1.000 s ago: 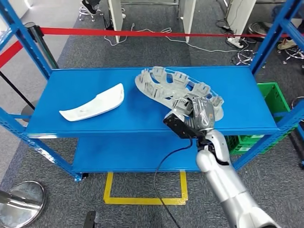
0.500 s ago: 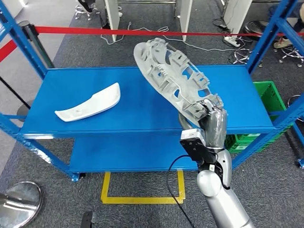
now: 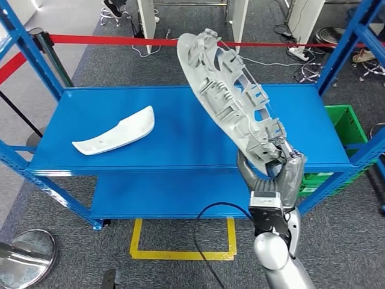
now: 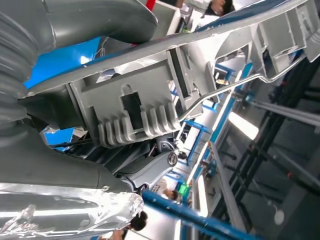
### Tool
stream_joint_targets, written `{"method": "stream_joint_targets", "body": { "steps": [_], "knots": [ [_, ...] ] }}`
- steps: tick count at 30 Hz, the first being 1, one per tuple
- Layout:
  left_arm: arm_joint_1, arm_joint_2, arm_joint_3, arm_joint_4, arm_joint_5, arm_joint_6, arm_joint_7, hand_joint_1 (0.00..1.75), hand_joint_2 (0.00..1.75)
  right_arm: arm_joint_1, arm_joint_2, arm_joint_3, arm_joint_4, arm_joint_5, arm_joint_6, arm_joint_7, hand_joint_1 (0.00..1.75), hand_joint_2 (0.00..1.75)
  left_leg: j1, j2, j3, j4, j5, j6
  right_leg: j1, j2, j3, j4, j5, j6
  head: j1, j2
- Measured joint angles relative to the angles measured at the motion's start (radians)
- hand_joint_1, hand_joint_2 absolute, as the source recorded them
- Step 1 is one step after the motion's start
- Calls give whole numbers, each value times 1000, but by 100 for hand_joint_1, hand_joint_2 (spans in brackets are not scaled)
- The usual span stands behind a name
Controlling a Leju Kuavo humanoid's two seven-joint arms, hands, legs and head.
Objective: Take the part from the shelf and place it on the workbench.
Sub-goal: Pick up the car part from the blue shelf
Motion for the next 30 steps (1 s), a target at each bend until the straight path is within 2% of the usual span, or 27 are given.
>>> {"method": "stream_joint_targets", "body": {
  "steps": [2,3,5,7,8,9,10,12,13,15,18,20,22,23,24,25,27,28,29,30],
  "knots": [
    [1,2,0,0,0,-2,0,0,175,15,2,2,-20,-33,-5,-16,175,175,2,1,2,-2,-1,-9,1,1,0,-1,2,-17,-2,0],
    [1,2,1,0,0,-3,0,0,175,23,2,5,-33,-59,-6,-28,175,175,3,3,-3,9,-11,-14,0,0,1,-2,2,-25,-3,0],
    [1,3,3,0,1,-5,0,0,175,43,2,13,-66,-106,-5,-59,175,175,2,7,-40,90,-59,-20,0,-1,3,-3,2,-36,-6,0],
    [1,4,10,0,4,-4,-1,0,175,67,2,24,-99,-135,0,-87,175,175,1,7,-103,217,-113,-21,2,-2,4,-3,1,-41,-8,0],
    [2,4,14,0,6,-3,-2,0,175,80,2,31,-115,-142,4,-97,175,175,0,7,-124,256,-120,-19,3,-2,4,-3,0,-42,-8,0],
    [3,5,18,0,7,-3,-3,0,175,92,1,38,-130,-145,8,-104,175,175,-1,7,-129,263,-110,-16,4,-1,5,-3,-1,-43,-8,0],
    [3,5,19,0,7,-3,-3,0,175,103,1,46,-144,-144,10,-111,175,175,-2,7,-117,234,-85,-12,5,0,6,-3,-1,-43,-8,0],
    [3,5,21,0,7,-3,-4,0,175,118,0,61,-169,-133,9,-127,175,175,-6,7,-58,115,-22,-1,7,2,8,-3,-2,-41,-8,0],
    [3,5,22,0,7,-3,-5,0,175,122,0,69,-180,-126,7,-135,175,175,-7,7,-30,59,-5,2,9,4,7,-2,-3,-38,-8,0],
    [2,5,24,0,7,-3,-6,0,175,127,0,81,-197,-115,3,-146,175,175,-10,6,-4,4,1,6,12,5,6,-3,-3,-28,-8,0],
    [5,4,26,0,7,-3,-8,0,175,132,-1,92,-213,-102,-3,-155,175,175,-7,5,0,-7,5,18,10,2,3,0,-10,-11,-7,0],
    [5,4,28,0,7,0,-10,0,175,136,-2,102,-223,-87,-17,-168,175,175,-3,5,2,-11,8,27,9,-1,-28,70,-54,-1,-3,0],
    [5,3,31,0,6,5,-11,0,175,139,-3,114,-231,-78,-36,-183,175,175,-3,6,2,-11,8,30,8,-2,-84,195,-114,6,0,0],
    [6,3,34,0,5,8,-12,0,175,142,-4,120,-235,-83,-46,-190,175,175,-3,6,2,-11,7,30,7,-2,-105,240,-127,9,0,0],
    [6,3,37,0,3,11,-12,0,175,144,-5,125,-240,-95,-52,-197,175,175,-3,6,3,-11,7,30,6,-3,-111,251,-121,11,0,0],
    [6,3,39,0,0,12,-12,0,175,147,-6,130,-246,-112,-56,-207,175,175,-3,6,4,-11,6,29,4,-4,-99,226,-99,13,0,0],
    [6,4,41,0,-5,12,-13,0,175,152,-6,139,-260,-148,-59,-232,175,175,-2,5,8,-10,4,24,0,-6,-35,100,-40,16,0,0],
    [6,4,42,0,-6,12,-14,0,175,153,-6,143,-268,-162,-59,-248,175,175,-4,4,8,-8,2,20,0,-5,-5,44,-21,13,0,0],
    [6,5,42,0,-9,12,-15,0,175,156,-6,146,-275,-171,-59,-264,175,175,-6,3,8,-7,1,14,-1,-4,14,8,-13,8,-1,0],
    [6,5,43,0,-10,12,-16,0,175,159,-6,150,-282,-173,-59,-278,175,175,-8,3,8,-7,2,9,1,-2,20,-4,-13,1,-2,0]
  ]
}}
